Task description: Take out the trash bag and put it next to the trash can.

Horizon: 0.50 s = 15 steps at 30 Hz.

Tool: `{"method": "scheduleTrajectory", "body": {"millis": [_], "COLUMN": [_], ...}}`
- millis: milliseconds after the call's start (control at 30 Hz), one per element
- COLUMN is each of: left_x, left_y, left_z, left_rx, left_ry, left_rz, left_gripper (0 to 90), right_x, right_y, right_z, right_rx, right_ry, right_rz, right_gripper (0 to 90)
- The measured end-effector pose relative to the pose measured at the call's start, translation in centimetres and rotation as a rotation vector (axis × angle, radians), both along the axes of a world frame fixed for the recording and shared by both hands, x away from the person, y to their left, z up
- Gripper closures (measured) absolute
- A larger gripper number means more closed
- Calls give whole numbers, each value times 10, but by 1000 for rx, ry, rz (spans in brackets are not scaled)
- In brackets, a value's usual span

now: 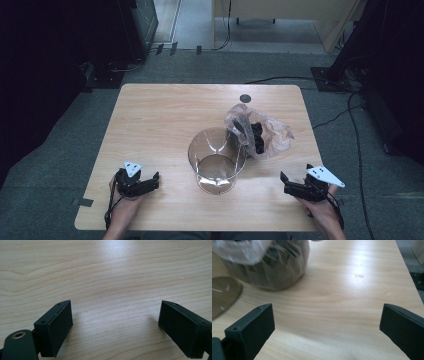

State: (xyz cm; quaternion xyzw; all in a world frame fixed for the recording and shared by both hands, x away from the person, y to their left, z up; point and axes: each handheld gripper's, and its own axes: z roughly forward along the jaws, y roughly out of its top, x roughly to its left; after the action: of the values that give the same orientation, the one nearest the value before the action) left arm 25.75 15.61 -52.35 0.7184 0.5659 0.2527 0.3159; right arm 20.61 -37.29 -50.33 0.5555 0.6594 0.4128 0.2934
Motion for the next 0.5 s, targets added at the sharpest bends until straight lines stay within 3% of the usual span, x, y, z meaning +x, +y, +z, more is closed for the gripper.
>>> {"method": "scheduleTrajectory", "body": {"millis": [100,300,400,500], "left_x": [0,0,0,0], "left_y": [0,0,0,0], "left_z": [0,0,0,0], "left_rx": [0,0,0,0], "left_ry": [0,0,0,0], "left_rz": [0,0,0,0], "left_gripper": [114,114,115,114], "right_x": [-3,-11,-15,-17], "right_y": [-6,-19,-24,-28], "right_z": [-6,-13,-19,-21], "right_rx": [-31,-35,-60,-43], "right_ry": [35,81,105,113], "right_rz": [-21,-71,-98,-132], "right_gripper": [0,0,0,0]}}
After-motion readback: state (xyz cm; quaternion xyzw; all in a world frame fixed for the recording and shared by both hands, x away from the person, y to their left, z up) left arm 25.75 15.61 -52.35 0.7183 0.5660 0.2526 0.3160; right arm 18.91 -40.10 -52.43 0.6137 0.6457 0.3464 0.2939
